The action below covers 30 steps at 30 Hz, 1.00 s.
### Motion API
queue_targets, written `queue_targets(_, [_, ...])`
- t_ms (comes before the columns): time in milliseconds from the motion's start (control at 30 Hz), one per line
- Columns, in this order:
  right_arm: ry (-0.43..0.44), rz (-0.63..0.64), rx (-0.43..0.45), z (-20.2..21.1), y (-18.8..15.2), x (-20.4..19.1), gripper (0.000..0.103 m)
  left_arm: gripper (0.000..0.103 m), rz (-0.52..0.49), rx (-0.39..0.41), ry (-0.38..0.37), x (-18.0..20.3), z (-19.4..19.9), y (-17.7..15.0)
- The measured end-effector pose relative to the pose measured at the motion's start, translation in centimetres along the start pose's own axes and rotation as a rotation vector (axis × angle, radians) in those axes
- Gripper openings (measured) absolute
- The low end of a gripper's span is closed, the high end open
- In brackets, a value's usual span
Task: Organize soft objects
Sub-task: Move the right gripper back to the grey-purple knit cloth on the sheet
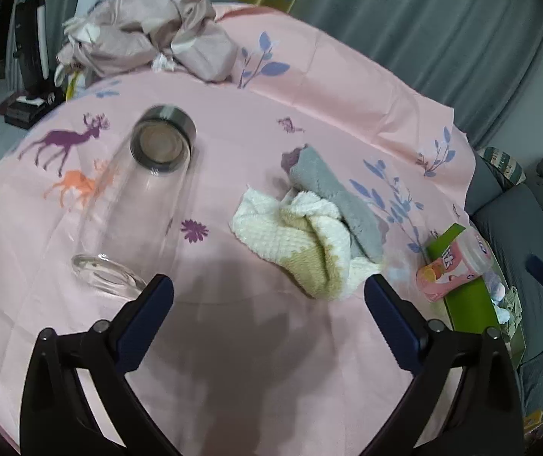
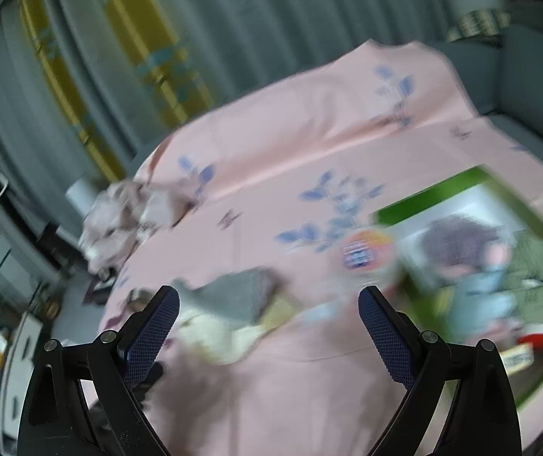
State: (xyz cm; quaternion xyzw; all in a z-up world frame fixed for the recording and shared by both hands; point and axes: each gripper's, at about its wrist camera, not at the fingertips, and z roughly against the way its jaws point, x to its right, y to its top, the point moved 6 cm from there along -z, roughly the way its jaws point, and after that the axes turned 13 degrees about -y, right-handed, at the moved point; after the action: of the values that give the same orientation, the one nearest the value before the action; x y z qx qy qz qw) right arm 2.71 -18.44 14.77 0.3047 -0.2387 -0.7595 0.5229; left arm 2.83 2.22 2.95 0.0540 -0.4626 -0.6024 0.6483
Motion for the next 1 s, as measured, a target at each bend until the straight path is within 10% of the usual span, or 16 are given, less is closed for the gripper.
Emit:
queue_targets(133, [0.079,0.082,-0.133,-4.9,-0.7,-5.8,0.096,0.090,0.039,-0.014,-0.005,-0.7,-0.2,0.0])
queue_targets(367, [-0.058,0.228,-0.265,-13.2,-3.2,-11.8,0.095,0.079,0.113,-0.023,-0.036,-1.9,0.2,0.3])
queue_targets(500, [-0.116,0.281,-0.243,-15.4,-3.6,-12.5,0.076,0.079,0.125,-0.013,-0.039,-2.2,0.5,0.7])
queue_targets(633, [-0.150,0.304,-0.277,-17.1,-3.8,-12.1,0.019,0.079,0.135,-0.018,-0.055,-2.3,0.6,0.7])
queue_targets(1000, [-0.035,0.198,-0.092,-8.7,0.7,-9.4,0.009,0.079,0.142,-0.031,-0.046,-2.5,0.4,0.6])
